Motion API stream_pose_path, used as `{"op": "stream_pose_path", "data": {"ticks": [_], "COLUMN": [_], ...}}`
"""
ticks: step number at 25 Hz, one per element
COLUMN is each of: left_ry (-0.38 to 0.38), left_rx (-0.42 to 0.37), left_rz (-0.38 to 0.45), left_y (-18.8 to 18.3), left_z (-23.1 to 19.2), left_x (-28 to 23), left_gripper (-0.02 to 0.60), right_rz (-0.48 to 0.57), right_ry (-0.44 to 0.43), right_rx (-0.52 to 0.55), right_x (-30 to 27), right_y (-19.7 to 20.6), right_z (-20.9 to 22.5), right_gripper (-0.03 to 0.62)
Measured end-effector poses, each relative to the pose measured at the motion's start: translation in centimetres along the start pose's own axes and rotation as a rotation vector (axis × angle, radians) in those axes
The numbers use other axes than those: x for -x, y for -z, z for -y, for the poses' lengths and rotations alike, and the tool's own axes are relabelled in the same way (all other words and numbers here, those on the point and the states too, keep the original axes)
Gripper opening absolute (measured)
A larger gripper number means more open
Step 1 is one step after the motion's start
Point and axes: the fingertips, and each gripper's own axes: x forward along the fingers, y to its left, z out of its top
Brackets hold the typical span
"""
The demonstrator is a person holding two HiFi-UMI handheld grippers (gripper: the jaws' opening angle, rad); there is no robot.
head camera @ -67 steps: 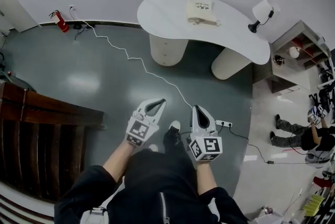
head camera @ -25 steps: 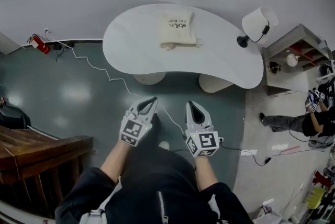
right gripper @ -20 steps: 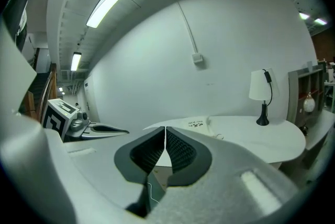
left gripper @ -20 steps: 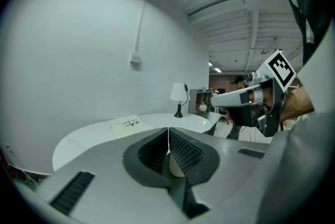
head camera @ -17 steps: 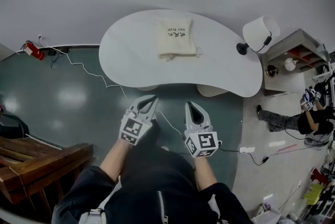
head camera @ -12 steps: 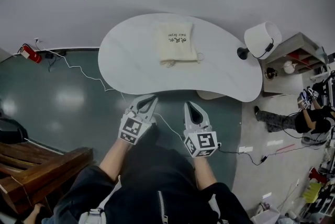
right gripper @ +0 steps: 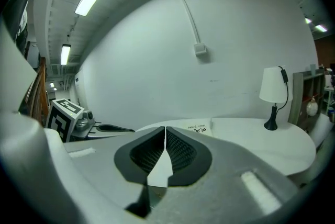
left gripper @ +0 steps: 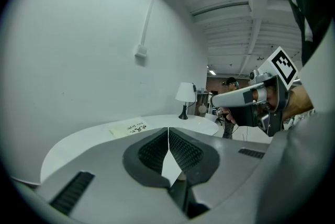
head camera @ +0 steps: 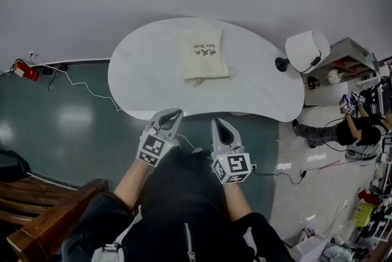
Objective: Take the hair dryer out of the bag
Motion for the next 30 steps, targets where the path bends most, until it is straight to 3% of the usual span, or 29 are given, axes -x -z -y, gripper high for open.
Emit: {"op": "stream_pose_path", "data": {"ticks": [8, 15, 18, 30], "left_ry": [0.093, 0.116, 0.145, 0.13], "left_rx": [-0.034, -0.117, -0.151, -0.311], "left_rz": [-0.01, -0.034, -0.052, -0.084], "left_y": [0.1, -0.8, -1.5, -4.0], "left_z": [0.6, -0.4, -0.8, -5.2], "left_x": [-3.0, -6.7, -8.5, -15.2], "left_gripper": [0.014, 0.017, 0.086, 0.189], "right_rz": [-0.01, 0.012, 0.013, -0.009], "right_ry": [0.031, 0.04, 0.038, -0.003], "right_rx": [-0.044, -0.06, -0.057, -0.048], "right_x": [-0.7, -2.5, -3.8, -11.2], "right_y": [1.3, 0.7, 0.3, -2.0], "right_z": [1.7, 4.6, 6.0, 11.1], "right_gripper": [0.005, 0.005, 0.005, 0.005]}}
